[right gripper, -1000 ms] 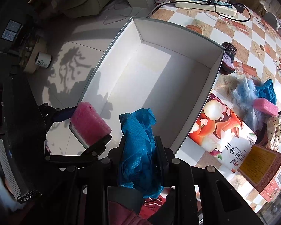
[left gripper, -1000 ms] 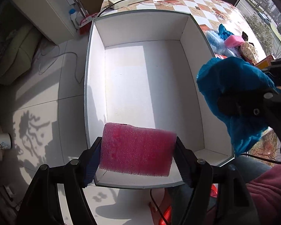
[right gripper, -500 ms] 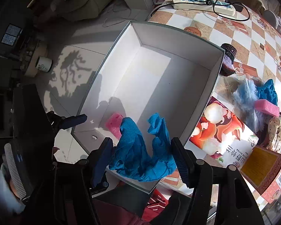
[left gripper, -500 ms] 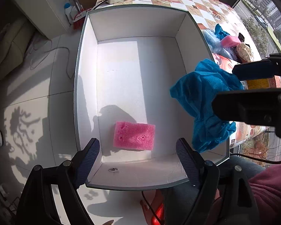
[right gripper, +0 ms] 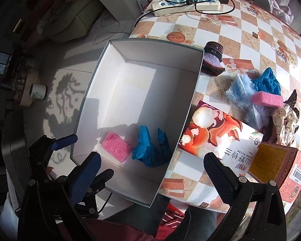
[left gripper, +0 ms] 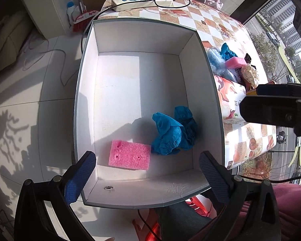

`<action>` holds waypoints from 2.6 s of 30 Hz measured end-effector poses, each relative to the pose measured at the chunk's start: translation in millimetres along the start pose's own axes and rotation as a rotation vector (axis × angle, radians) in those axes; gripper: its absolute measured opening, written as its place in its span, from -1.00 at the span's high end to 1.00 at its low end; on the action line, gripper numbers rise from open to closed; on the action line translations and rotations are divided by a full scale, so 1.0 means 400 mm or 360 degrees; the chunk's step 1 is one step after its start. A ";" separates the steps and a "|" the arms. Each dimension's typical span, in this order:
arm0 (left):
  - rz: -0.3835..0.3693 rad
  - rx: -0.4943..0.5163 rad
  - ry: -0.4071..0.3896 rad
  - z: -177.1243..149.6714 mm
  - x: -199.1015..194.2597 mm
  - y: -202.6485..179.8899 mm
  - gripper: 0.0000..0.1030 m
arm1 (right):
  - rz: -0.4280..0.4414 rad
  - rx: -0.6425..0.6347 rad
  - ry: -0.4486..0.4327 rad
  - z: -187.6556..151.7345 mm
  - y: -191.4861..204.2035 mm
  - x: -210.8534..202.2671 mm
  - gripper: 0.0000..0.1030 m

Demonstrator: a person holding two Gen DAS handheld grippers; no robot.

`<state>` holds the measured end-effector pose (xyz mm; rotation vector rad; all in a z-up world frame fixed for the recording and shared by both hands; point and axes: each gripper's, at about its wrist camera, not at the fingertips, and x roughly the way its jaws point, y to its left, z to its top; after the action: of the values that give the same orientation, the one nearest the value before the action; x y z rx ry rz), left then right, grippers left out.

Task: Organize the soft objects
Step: 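Open the left tool to drop the sponge while the right tool releases the glove into the box, then move both tools back from the white box to the pile of soft items, then grasp the purple-brimmed knit hat with the left tool while the right tool grasps the leopard scrunchie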

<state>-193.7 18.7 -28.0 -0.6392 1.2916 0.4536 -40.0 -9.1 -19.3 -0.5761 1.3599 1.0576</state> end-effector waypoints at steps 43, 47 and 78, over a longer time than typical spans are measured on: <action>0.0131 0.0341 -0.0020 0.188 -0.014 -0.166 -0.99 | -0.0220 0.0274 -0.0256 -0.013 -0.193 -0.194 -1.00; 0.0182 0.0372 -0.0039 0.242 -0.009 -0.219 -0.99 | -0.0226 0.0474 -0.0300 -0.017 -0.348 -0.251 -1.00; 0.0511 0.0474 0.0663 0.679 0.506 -0.444 -0.77 | 0.0225 0.0986 0.0264 0.109 -0.929 0.142 -0.68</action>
<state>165.6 58.0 -153.4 -0.2790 1.8308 0.3875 294.6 -125.3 -152.9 -0.1073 1.7910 0.6482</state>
